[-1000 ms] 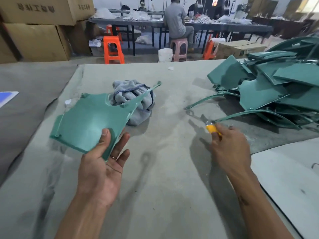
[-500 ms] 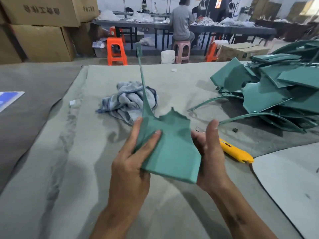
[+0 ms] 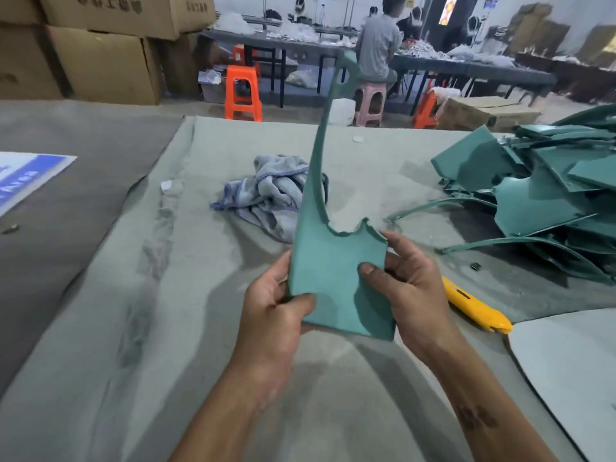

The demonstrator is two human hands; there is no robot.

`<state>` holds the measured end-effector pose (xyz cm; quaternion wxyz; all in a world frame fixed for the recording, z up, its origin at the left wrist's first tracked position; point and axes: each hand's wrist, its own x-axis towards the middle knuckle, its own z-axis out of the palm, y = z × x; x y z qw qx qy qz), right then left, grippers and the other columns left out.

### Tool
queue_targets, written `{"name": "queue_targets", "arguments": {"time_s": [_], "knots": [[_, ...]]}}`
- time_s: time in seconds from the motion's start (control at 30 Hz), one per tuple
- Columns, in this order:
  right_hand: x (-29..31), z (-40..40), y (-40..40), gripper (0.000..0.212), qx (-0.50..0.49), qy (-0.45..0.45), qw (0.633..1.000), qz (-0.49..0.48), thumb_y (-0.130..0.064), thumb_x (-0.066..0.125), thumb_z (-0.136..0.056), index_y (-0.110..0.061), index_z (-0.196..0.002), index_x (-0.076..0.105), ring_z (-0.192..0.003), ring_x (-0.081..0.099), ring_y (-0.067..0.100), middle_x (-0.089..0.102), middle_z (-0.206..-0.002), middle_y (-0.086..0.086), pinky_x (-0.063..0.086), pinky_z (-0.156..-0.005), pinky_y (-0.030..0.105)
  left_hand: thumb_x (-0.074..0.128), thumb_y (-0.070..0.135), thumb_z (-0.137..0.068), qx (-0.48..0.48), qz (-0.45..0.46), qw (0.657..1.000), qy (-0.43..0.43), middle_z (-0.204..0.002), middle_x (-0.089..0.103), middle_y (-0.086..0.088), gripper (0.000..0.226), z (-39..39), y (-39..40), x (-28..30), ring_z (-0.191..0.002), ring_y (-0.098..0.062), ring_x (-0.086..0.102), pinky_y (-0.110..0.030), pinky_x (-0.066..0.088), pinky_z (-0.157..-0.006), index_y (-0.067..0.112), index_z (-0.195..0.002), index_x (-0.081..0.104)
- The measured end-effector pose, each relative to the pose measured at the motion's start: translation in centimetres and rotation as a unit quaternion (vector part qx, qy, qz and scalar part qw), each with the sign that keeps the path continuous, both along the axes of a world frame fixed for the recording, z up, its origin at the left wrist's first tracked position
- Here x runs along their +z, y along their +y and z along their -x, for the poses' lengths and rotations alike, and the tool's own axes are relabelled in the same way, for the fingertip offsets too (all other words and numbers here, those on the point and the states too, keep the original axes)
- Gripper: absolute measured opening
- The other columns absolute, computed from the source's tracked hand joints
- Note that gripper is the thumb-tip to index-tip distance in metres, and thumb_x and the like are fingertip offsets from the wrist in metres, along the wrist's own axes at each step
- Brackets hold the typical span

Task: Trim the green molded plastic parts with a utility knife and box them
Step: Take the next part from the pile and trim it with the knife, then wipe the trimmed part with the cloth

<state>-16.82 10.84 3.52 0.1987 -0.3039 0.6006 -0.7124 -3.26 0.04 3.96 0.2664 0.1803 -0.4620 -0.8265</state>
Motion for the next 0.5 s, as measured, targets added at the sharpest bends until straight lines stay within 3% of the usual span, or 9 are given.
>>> {"name": "queue_targets", "arguments": {"time_s": [0.07,0.17,0.2,0.23,0.3,0.33,0.37,0.43,0.5], "knots": [[0.7,0.4,-2.4,0.019,0.003,0.011,0.999,-0.045,-0.026,0.069,-0.095,-0.04,-0.104,0.078,-0.091,0.077,0.015,0.081,-0.103,-0.001,0.062,-0.078,0.035,0.043,-0.023,-0.083,0.12,-0.014,0.992,-0.033,-0.1,0.078,-0.011,0.053,0.3,-0.4,0.1,-0.09,-0.028,0.074,-0.042,0.059,-0.08,0.01,-0.112,0.072],[2.2,2.5,-7.3,0.015,-0.077,0.032,0.991,-0.103,-0.027,0.065,-0.103,-0.028,-0.1,0.08,-0.093,0.071,0.016,0.079,-0.097,-0.004,0.058,-0.088,0.042,0.042,-0.021,-0.081,0.232,-0.108,0.967,-0.011,-0.087,0.076,-0.008,0.044,0.2,-1.7,0.3,-0.074,-0.021,0.069,-0.032,0.059,-0.063,0.006,-0.101,0.071],[2.7,3.7,-9.0,0.012,-0.101,0.09,0.981,-0.142,-0.026,0.068,-0.1,-0.027,-0.107,0.078,-0.098,0.071,0.017,0.077,-0.099,-0.005,0.057,-0.091,0.04,0.041,-0.019,-0.078,0.265,-0.125,0.956,-0.013,-0.082,0.074,-0.007,0.043,0.2,-2.3,0.1,-0.07,-0.022,0.066,-0.03,0.056,-0.059,0.007,-0.098,0.07],[3.0,4.7,-10.6,0.024,-0.105,0.182,0.956,-0.205,-0.027,0.072,-0.095,-0.027,-0.119,0.073,-0.108,0.069,0.019,0.073,-0.107,-0.005,0.055,-0.092,0.035,0.041,-0.018,-0.076,0.297,-0.135,0.945,-0.025,-0.079,0.071,-0.006,0.043,0.1,-2.8,-0.3,-0.069,-0.023,0.063,-0.029,0.052,-0.058,0.008,-0.095,0.069],[3.6,6.8,-13.7,0.066,-0.036,0.379,0.858,-0.346,-0.034,0.074,-0.089,-0.028,-0.15,0.048,-0.142,0.045,0.032,0.052,-0.143,0.008,0.044,-0.104,0.04,0.043,-0.014,-0.071,0.335,-0.131,0.933,-0.029,-0.078,0.069,-0.003,0.044,0.0,-3.2,-0.4,-0.072,-0.021,0.061,-0.033,0.049,-0.064,0.011,-0.096,0.069],[4.0,7.4,-15.2,0.084,0.01,0.452,0.8,-0.394,-0.034,0.072,-0.09,-0.033,-0.161,0.028,-0.154,0.023,0.038,0.026,-0.164,0.011,0.037,-0.112,0.051,0.046,-0.011,-0.068,0.343,-0.111,0.933,-0.022,-0.079,0.071,-0.001,0.046,-0.1,-3.3,-0.5,-0.073,-0.019,0.063,-0.034,0.049,-0.066,0.012,-0.099,0.07],[4.3,8.0,-16.5,0.099,0.055,0.513,0.749,-0.415,-0.031,0.073,-0.088,-0.039,-0.165,0.01,-0.158,0.005,0.041,-0.002,-0.173,0.006,0.032,-0.116,0.06,0.047,-0.007,-0.064,0.346,-0.078,0.935,-0.022,-0.08,0.073,0.002,0.049,-0.2,-3.2,-0.6,-0.072,-0.016,0.065,-0.032,0.05,-0.065,0.015,-0.101,0.069],[4.8,9.2,-19.4,0.122,0.144,0.593,0.651,-0.451,-0.024,0.078,-0.081,-0.049,-0.161,-0.01,-0.159,-0.008,0.041,-0.029,-0.17,-0.003,0.027,-0.122,0.064,0.046,-0.005,-0.06,0.351,-0.021,0.935,-0.044,-0.08,0.075,0.006,0.052,-0.3,-3.1,-0.8,-0.069,-0.01,0.068,-0.023,0.05,-0.059,0.021,-0.099,0.07],[5.8,10.1,-22.0,0.13,0.185,0.621,0.574,-0.5,-0.03,0.08,-0.078,-0.055,-0.156,-0.02,-0.159,-0.013,0.043,-0.032,-0.169,-0.002,0.023,-0.124,0.065,0.045,-0.002,-0.059,0.341,-0.037,0.937,-0.074,-0.075,0.074,0.007,0.052,-0.1,-3.1,-1.3,-0.061,-0.01,0.064,-0.022,0.048,-0.053,0.025,-0.094,0.072]]}}
